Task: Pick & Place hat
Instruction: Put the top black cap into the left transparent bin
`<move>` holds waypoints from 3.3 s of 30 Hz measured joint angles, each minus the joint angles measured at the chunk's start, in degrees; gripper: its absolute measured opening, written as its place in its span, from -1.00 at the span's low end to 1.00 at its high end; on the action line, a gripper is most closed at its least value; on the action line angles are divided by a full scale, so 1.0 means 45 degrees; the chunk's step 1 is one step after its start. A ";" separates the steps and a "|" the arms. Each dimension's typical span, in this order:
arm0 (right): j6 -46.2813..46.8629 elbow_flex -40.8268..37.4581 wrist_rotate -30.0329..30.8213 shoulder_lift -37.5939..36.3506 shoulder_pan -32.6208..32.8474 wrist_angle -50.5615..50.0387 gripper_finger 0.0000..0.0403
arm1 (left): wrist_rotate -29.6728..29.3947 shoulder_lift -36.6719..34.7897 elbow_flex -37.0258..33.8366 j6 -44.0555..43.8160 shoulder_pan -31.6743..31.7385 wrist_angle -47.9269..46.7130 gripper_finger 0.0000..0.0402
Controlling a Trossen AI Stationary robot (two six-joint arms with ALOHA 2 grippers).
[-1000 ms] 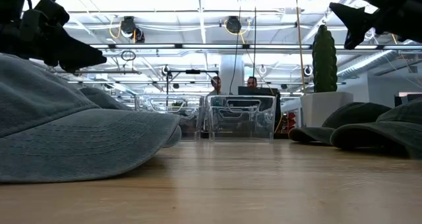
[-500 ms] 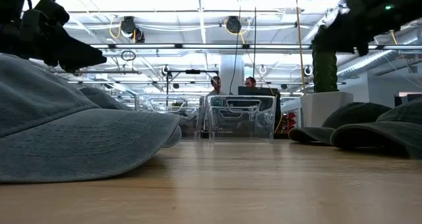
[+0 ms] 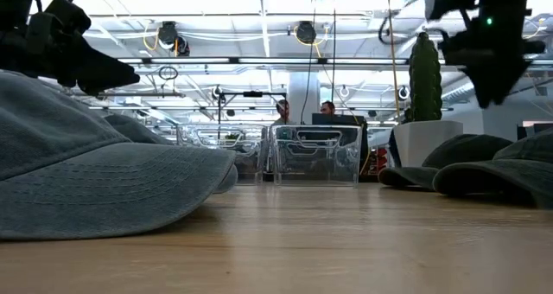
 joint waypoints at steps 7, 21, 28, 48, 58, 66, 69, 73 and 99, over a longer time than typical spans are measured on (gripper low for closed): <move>0.0977 -0.1898 0.0014 0.0625 -0.0493 0.0286 -0.10 | 0.0004 0.0000 0.0000 0.0005 0.0000 0.0000 -0.05; -0.0930 -0.2060 0.1250 0.2555 -0.1826 0.3902 -0.10 | -0.0084 0.0000 0.0000 0.0002 0.0005 0.0008 -0.05; -0.2869 -0.2060 -0.0688 0.3444 -0.2025 0.6173 -0.10 | -0.0084 0.0000 0.0000 0.0005 0.0005 0.0005 -0.05; -0.2755 -0.2051 -0.0600 0.1356 -0.2093 0.7540 -0.10 | -0.0079 0.0000 0.0000 0.0005 -0.0005 0.0005 -0.05; -0.3420 -0.2051 -0.2674 0.0262 -0.1604 0.7532 -0.10 | -0.0079 0.0000 0.0000 0.0001 0.0000 0.0005 -0.05; -0.3760 -0.2051 -0.2494 0.0989 -0.0346 0.7527 -0.10 | -0.0079 0.0000 0.0000 0.0000 0.0005 0.0005 -0.05; -0.3599 -0.2176 -0.1483 0.1433 -0.0238 0.7549 -0.10 | -0.0079 0.0000 0.0000 0.0000 0.0005 0.0009 -0.05; -0.3447 -0.2607 -0.1357 0.1967 -0.0272 0.7618 -0.10 | -0.0079 0.0000 0.0000 0.0005 0.0005 0.0005 -0.05; -0.4873 -0.2137 -0.3402 0.0608 0.0772 0.9525 -1.00 | -0.0079 0.0000 0.0000 0.0000 -0.0005 0.0005 -0.05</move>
